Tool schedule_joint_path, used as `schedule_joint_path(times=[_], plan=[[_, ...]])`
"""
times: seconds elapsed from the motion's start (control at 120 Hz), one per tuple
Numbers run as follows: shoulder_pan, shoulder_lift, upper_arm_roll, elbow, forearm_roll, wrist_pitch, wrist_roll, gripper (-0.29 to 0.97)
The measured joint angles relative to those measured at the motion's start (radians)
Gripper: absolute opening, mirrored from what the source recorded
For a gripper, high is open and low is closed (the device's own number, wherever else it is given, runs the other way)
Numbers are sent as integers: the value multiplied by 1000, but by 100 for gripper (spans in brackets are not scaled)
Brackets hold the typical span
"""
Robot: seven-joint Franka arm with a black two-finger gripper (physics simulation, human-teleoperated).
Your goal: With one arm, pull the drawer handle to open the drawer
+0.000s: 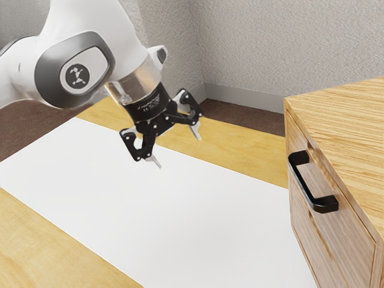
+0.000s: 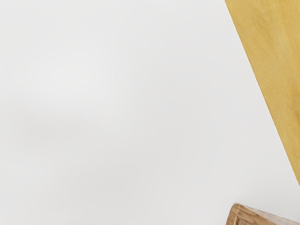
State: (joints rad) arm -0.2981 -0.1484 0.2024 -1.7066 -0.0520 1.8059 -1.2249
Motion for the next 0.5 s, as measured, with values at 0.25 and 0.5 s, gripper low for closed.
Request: schedule_joint_path(times=[0.25,0.5], plan=[[74,-17,-94,12,4,-14,-9,68],[59,-18,-187,51,0,-18,-4,68]])
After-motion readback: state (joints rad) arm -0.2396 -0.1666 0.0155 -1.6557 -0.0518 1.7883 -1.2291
